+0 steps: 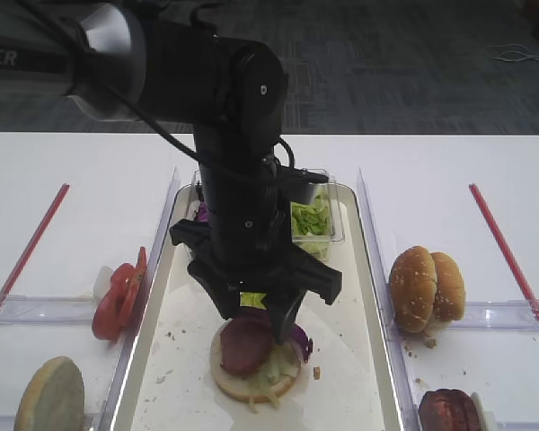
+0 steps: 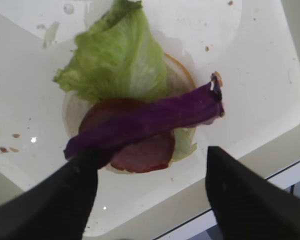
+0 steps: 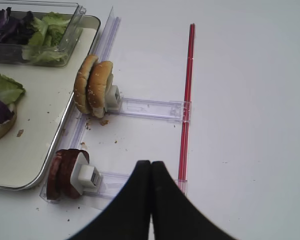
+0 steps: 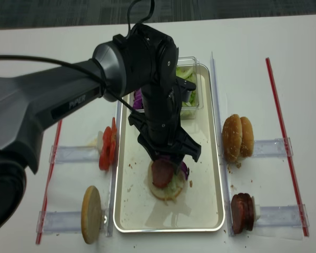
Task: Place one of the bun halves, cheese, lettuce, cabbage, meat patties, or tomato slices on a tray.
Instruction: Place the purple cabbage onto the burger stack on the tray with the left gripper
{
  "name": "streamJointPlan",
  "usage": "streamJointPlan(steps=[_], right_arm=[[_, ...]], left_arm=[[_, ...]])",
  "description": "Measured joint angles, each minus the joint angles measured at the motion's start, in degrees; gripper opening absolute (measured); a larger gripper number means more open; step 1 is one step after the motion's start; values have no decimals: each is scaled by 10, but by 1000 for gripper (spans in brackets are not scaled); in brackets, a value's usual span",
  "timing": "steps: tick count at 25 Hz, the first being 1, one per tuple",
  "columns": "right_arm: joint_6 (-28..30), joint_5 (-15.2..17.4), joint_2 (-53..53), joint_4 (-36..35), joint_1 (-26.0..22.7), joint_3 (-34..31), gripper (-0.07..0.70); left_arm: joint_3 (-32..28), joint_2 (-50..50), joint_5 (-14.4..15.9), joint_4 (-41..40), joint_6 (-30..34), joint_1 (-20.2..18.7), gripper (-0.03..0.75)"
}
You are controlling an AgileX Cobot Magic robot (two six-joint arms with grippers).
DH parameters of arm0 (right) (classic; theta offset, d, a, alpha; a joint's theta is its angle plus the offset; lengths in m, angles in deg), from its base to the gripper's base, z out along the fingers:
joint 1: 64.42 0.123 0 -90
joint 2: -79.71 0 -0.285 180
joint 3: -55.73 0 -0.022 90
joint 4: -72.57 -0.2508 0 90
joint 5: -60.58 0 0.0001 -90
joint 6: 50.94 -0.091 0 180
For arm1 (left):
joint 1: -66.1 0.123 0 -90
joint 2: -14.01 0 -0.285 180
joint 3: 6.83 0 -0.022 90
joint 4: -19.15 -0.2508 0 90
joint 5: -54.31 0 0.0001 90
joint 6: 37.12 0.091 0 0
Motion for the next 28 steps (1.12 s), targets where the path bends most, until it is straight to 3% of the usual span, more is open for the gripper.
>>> streamJointPlan(steps=[11,28], right_arm=[[0,0,0,0,0,0,231],[1,0,0,0,0,0,231]], left_arm=[[41,0,2,-5,-11,0,443],[59,0,4,-18,-25,0,443]])
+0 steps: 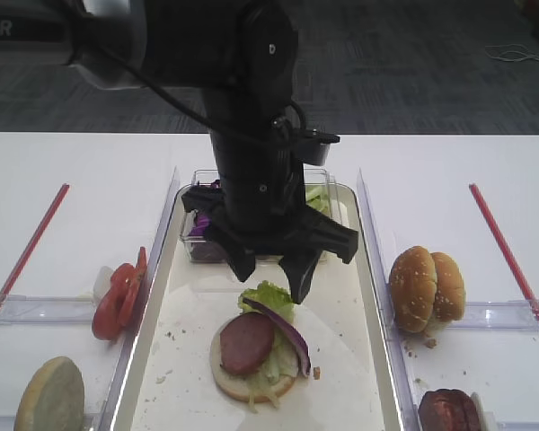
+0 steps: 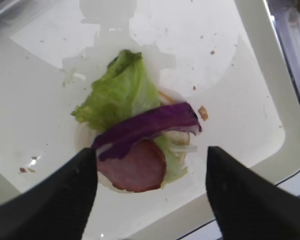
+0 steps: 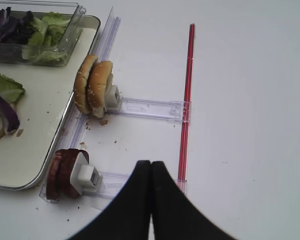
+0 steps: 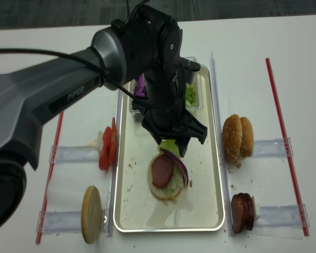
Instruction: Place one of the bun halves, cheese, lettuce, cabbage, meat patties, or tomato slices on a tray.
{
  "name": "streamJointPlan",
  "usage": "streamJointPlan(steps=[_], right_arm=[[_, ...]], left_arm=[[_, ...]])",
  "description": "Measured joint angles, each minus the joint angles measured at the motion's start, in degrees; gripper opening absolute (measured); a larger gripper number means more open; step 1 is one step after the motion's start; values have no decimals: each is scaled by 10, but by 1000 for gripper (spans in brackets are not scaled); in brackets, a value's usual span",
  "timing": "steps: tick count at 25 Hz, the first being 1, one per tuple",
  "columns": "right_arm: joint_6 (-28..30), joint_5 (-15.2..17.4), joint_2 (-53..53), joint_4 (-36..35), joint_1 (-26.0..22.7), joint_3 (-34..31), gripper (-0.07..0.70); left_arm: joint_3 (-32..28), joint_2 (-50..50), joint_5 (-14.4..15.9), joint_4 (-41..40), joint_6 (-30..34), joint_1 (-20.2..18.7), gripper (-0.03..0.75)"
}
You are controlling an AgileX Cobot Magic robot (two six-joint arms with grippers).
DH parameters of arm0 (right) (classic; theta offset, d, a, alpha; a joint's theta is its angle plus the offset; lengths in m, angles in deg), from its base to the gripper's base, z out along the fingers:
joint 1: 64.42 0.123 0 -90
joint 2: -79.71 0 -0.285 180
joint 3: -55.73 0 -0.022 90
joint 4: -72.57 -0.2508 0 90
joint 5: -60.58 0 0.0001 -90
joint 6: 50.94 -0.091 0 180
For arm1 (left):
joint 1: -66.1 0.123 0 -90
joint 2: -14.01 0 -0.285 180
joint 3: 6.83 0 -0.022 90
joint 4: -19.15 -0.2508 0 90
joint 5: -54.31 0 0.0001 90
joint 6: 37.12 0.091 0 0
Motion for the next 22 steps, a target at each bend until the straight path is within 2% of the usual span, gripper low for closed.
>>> streamJointPlan(steps=[5,8,15,22], right_arm=[[0,0,0,0,0,0,231],[1,0,0,0,0,0,231],[1,0,0,0,0,0,231],[1,0,0,0,0,0,231]], left_arm=[[10,-1,1,-19,-3,4,443],[10,-1,1,-20,-4,26,443],[10,-17,1,-39,3,102,443],[10,-46,2,-56,21,218,443]])
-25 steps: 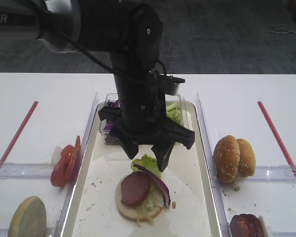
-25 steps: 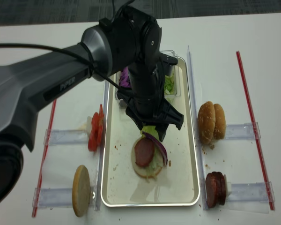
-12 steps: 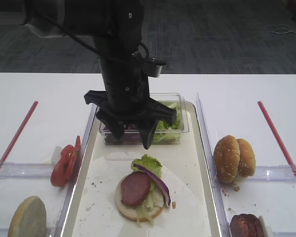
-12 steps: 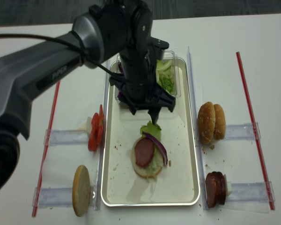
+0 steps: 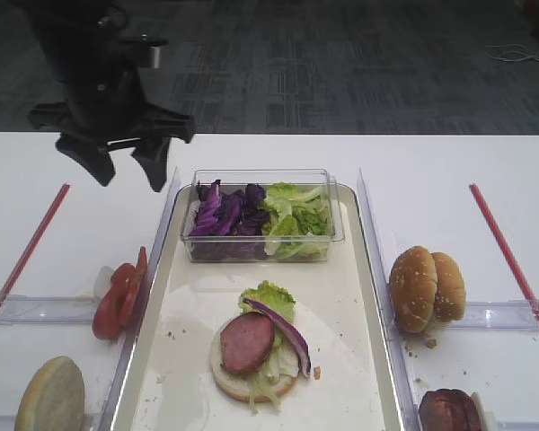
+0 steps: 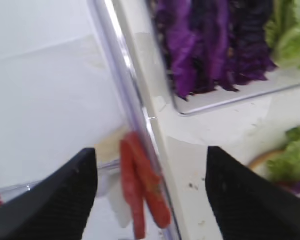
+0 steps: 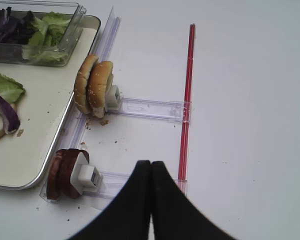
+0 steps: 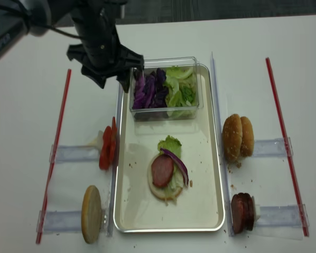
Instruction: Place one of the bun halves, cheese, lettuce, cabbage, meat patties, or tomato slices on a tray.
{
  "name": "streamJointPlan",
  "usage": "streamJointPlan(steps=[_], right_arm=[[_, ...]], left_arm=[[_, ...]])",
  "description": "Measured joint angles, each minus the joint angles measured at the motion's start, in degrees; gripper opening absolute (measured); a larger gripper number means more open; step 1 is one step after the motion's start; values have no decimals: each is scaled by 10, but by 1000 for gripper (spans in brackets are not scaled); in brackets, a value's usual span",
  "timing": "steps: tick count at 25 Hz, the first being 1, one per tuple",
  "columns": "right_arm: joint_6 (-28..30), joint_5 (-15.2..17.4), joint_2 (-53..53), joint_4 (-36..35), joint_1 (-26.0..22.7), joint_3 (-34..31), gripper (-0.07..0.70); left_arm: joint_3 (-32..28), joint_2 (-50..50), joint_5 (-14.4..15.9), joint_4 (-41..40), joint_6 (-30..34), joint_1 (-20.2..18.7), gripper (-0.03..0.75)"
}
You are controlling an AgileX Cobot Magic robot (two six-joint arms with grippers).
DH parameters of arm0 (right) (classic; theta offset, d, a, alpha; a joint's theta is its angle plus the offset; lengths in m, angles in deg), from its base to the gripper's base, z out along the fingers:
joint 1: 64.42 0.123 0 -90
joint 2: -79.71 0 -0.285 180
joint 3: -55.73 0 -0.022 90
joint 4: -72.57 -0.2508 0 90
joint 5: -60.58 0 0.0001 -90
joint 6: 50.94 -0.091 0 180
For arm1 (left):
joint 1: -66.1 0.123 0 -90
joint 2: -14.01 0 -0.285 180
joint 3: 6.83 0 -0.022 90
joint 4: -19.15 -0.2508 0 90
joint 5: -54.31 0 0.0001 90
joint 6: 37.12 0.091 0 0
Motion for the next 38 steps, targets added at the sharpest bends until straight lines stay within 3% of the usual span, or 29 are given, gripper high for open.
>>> streamJointPlan(steps=[5,13,29,38], right_arm=[[0,0,0,0,0,0,231],[0,0,0,0,0,0,231],[0,0,0,0,0,0,231],[0,0,0,0,0,0,231]], left_arm=[[-15,-16,3,-3,17,75,443],[-24,-28,4,-3,34,132,443],[-29,-38,4,-3,35,137,443],[-154,-150,4,-13,35,137,443]])
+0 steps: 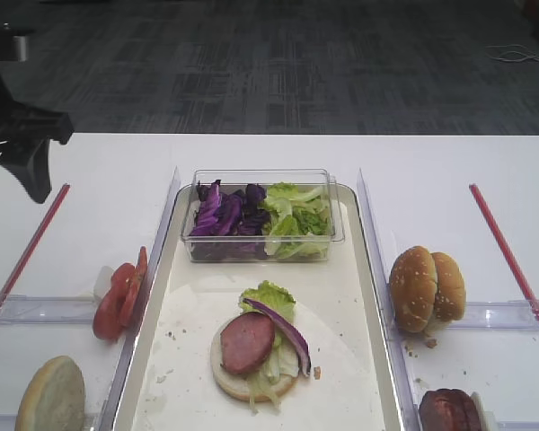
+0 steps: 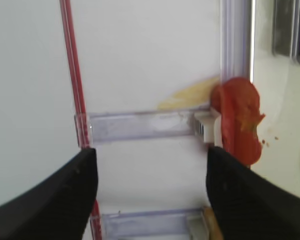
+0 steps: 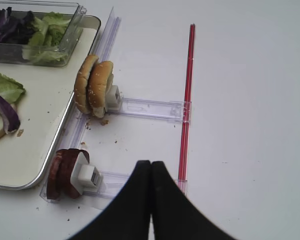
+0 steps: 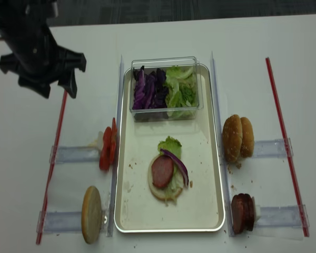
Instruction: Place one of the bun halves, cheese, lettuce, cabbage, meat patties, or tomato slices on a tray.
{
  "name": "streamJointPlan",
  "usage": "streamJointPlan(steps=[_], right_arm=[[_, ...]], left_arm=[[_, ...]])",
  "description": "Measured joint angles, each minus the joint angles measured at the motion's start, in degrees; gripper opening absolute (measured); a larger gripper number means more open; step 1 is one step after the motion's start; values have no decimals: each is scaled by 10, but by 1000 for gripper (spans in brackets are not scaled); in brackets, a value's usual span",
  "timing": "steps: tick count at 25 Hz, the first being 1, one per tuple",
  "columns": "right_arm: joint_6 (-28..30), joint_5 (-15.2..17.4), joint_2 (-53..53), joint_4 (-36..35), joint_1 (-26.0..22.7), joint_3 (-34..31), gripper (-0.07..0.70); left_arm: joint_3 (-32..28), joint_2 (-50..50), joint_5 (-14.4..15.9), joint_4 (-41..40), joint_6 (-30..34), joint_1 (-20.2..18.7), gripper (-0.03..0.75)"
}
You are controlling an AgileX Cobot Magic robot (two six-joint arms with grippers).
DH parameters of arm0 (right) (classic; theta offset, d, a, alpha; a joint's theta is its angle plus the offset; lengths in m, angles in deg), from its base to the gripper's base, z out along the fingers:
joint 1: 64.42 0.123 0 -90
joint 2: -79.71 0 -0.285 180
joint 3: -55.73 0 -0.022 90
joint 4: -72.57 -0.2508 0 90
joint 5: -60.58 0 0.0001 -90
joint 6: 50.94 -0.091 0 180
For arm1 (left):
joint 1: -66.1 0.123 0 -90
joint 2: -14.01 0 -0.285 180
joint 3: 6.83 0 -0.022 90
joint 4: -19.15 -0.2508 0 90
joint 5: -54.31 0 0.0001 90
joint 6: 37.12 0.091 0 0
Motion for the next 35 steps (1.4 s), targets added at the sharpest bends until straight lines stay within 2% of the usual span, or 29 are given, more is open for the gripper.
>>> streamJointPlan(steps=[9,35], right_arm=[[0,0,0,0,0,0,231],[-2,0,0,0,0,0,231]], left_arm=[[-119,-157,1,-22,-21,0,443],[-344,-703,23,-42,-19,0,433]])
